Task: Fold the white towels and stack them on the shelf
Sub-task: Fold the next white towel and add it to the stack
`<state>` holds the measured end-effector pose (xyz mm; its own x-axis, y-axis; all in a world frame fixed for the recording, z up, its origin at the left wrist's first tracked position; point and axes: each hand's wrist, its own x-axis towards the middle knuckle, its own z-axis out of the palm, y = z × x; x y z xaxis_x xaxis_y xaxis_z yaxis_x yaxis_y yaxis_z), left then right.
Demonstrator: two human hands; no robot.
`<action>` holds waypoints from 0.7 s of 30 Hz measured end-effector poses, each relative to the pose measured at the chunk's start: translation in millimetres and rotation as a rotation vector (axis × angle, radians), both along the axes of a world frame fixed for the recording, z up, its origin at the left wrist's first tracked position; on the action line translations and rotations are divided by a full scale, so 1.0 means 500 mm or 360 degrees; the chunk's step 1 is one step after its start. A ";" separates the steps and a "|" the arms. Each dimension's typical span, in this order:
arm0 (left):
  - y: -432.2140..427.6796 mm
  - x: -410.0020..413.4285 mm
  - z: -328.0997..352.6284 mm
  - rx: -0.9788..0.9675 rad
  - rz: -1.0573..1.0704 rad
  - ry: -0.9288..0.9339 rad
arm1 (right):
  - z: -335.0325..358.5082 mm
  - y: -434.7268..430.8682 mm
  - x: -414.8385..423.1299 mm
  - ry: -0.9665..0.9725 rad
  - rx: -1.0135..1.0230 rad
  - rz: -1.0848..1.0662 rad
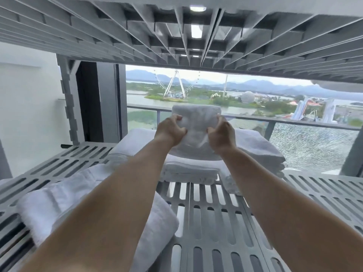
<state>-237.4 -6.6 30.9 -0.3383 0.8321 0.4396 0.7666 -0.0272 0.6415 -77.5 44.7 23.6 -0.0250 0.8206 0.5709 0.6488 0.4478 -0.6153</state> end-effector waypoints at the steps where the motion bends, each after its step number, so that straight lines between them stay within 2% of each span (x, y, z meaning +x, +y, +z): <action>1: 0.010 -0.003 -0.005 -0.0021 0.0000 -0.0007 | -0.004 0.011 -0.002 -0.0004 -0.0027 0.0007; 8: 0.064 -0.015 -0.054 -0.0285 0.0040 0.0024 | -0.065 0.059 -0.016 -0.0086 -0.0218 -0.0007; 11: 0.072 -0.013 -0.051 -0.0295 0.0081 0.0096 | -0.063 0.074 -0.015 -0.0154 -0.0299 -0.0037; 16: 0.078 -0.014 -0.031 -0.0357 0.0137 0.0159 | -0.058 0.076 -0.017 -0.0098 -0.0201 -0.0090; 21: 0.068 -0.008 -0.060 -0.0628 0.0116 0.0401 | -0.082 0.058 -0.016 -0.0269 -0.0261 -0.0062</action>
<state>-241.4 27.2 1.1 -0.3253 0.9301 0.1708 0.8907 0.2407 0.3856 -85.3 73.7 -17.5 -0.0752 0.9043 0.4203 0.7637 0.3232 -0.5589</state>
